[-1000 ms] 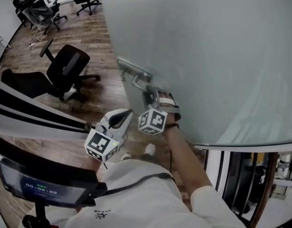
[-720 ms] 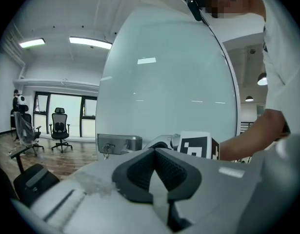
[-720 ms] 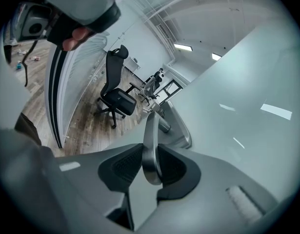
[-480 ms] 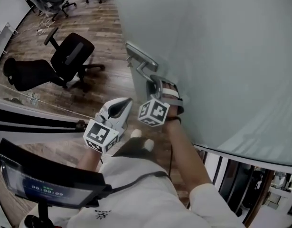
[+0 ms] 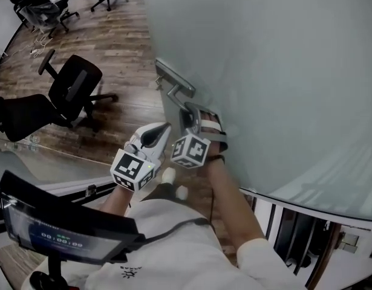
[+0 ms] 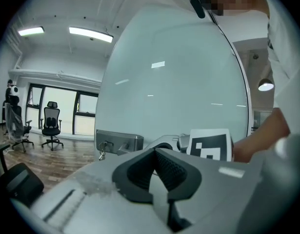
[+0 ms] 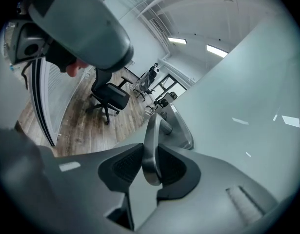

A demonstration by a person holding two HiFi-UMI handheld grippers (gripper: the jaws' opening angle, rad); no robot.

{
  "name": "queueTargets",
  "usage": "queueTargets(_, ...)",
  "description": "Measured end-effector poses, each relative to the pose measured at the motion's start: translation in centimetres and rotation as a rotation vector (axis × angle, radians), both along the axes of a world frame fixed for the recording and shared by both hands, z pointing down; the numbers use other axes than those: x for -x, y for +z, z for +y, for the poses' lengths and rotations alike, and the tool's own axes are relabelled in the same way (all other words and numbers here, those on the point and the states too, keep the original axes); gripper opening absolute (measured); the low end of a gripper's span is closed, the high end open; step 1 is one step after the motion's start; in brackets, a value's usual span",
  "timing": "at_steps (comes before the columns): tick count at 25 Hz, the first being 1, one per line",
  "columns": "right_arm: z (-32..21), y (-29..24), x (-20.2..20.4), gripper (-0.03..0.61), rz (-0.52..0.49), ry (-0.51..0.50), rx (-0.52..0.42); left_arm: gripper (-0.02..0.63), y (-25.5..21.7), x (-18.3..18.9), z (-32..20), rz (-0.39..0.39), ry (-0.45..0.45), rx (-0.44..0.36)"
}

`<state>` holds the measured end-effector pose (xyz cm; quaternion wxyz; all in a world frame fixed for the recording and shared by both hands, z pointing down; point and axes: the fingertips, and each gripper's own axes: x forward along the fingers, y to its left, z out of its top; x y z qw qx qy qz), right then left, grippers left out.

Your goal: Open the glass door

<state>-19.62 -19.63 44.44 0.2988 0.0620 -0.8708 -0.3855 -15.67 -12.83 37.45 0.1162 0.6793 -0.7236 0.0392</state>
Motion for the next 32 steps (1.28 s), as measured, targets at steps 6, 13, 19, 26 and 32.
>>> queueTargets(6, -0.6, 2.6, 1.5, 0.1, -0.018, 0.04, -0.006, 0.005, 2.1, 2.3, -1.9, -0.016, 0.057, -0.028)
queueTargets(13, -0.8, 4.3, 1.8, 0.1, -0.025, 0.111, -0.021, 0.005, 3.8, 3.8, -2.0, -0.025, 0.105, -0.062)
queueTargets(19, -2.4, 6.0, 2.6, 0.1, -0.035, 0.177, -0.04, 0.005, 5.7, 5.4, -2.5, -0.02, 0.143, -0.085)
queueTargets(26, -3.0, 8.9, 3.5, 0.1, -0.045, 0.25, -0.056, 0.005, 8.9, 7.5, -0.3, -0.008, 0.191, -0.114)
queueTargets(32, -12.7, 3.8, 2.9, 0.1, -0.032, 0.269, -0.027, 0.005, 4.0, 7.4, -8.4, 0.009, 0.188, -0.074)
